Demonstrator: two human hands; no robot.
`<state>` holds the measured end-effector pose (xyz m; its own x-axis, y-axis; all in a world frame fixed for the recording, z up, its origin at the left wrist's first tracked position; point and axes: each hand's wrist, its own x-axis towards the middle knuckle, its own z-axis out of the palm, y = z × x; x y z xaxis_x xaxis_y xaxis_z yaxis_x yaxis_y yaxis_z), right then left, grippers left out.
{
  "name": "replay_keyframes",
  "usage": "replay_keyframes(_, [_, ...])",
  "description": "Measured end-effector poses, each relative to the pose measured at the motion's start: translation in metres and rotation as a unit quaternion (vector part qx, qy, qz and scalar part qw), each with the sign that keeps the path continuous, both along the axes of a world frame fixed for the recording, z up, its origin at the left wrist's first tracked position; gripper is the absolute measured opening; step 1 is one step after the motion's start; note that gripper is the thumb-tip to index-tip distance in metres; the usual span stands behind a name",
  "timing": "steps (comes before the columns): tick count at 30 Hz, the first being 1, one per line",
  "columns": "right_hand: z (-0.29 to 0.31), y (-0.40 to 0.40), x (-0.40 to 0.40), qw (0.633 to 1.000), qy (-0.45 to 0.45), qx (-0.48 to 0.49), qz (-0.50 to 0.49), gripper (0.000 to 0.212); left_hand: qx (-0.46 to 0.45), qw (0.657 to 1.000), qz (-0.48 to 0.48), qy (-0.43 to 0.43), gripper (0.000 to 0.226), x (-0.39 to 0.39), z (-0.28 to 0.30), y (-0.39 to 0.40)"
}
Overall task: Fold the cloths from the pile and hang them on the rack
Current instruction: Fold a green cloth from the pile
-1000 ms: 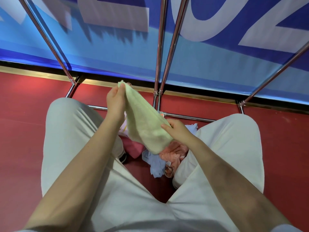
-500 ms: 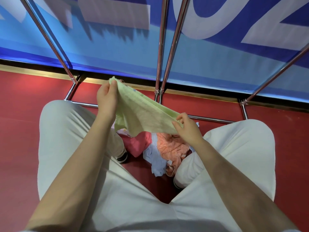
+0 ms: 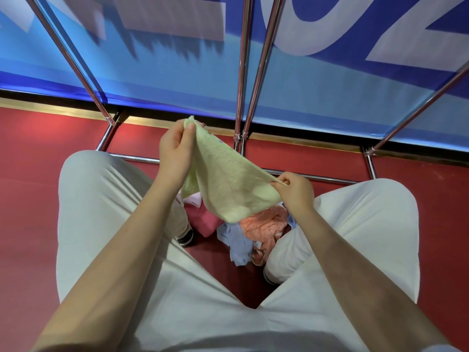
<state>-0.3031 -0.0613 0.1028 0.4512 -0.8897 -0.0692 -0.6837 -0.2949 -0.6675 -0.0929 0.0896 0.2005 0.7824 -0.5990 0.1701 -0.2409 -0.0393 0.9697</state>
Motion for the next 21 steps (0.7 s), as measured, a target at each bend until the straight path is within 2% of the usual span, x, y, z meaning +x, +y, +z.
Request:
replay_keyframes(5, [-0.001,-0.003,0.001,0.997,0.05,-0.064,0.016,0.019,-0.009,1.0,0.02,0.006,0.027,0.005,0.001,0.002])
replay_keyframes(10, [0.0,-0.003,-0.002,0.996,0.033,0.075,0.025,0.022,-0.031,0.998,0.042,0.02,0.027,0.01,0.0,0.003])
replay_keyframes(13, [0.006,-0.004,-0.001,0.988,-0.05,0.145,0.022,0.017,-0.035,0.995,0.084,0.029,0.026,0.017,-0.004,0.004])
replay_keyframes(16, [0.017,-0.008,-0.001,0.967,-0.165,0.194,0.0,0.012,-0.05,0.984,0.151,0.075,0.025,0.026,-0.008,0.006])
replay_keyframes(19, [0.031,-0.014,-0.003,0.904,-0.325,0.273,-0.054,0.011,-0.046,0.977,0.191,0.086,0.024,0.031,-0.013,0.007])
replay_keyframes(21, [0.04,-0.019,-0.004,0.87,-0.385,0.297,-0.083,0.008,-0.041,0.979,0.184,0.076,0.023,0.033,-0.019,0.007])
